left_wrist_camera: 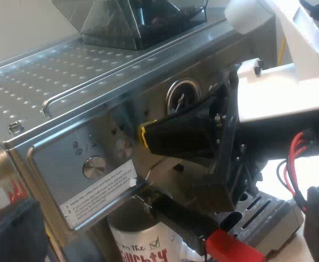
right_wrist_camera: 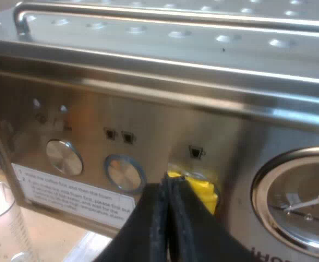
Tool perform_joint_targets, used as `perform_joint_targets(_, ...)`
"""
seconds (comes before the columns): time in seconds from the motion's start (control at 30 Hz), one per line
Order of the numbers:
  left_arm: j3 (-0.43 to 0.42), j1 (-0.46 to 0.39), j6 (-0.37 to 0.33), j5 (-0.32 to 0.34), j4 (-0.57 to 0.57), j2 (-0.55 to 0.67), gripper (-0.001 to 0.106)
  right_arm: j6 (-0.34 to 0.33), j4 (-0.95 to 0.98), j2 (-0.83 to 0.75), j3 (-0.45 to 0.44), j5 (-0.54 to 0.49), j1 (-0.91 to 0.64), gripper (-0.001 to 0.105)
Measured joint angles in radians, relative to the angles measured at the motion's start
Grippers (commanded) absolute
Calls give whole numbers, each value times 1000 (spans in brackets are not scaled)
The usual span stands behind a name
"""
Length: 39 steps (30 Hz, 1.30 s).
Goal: Place mug into machine
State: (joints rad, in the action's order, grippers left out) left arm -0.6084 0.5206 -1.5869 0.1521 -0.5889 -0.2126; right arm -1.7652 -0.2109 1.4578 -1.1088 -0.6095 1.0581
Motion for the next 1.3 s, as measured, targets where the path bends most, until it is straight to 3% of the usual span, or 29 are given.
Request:
perform_joint_targets(0.07,0,0,0,0,0,0,98,0,21,-10,0,13,16,13)
perform_joint_targets(0.17,0,0,0,0,0,0,98,17,109,-33,-2,27,72,39)
perform_joint_targets(0.23,0,0,0,0,0,0,98,37,161,-51,-2,46,110,65)
perform_joint_targets(0.33,0,0,0,0,0,0,98,69,236,-85,-2,49,117,82)
perform_joint_targets(0.53,-44,0,-101,-39,-42,-9,98,97,405,-193,-2,46,115,84)
perform_joint_targets(0.73,-144,0,-126,-106,-50,-114,98,97,598,-358,-2,46,83,84)
perform_joint_targets(0.87,-205,-36,-158,-112,-53,-198,98,97,725,-464,-2,69,6,84)
perform_joint_targets(1.07,-272,-161,-171,-112,-61,-278,98,97,878,-642,-2,128,-145,84)
perform_joint_targets(1.13,-314,-301,-173,-52,-91,-305,98,97,943,-698,-2,150,-214,84)
perform_joint_targets(1.3,-320,-422,-173,-4,-112,-312,98,76,1078,-797,-2,260,-478,84)
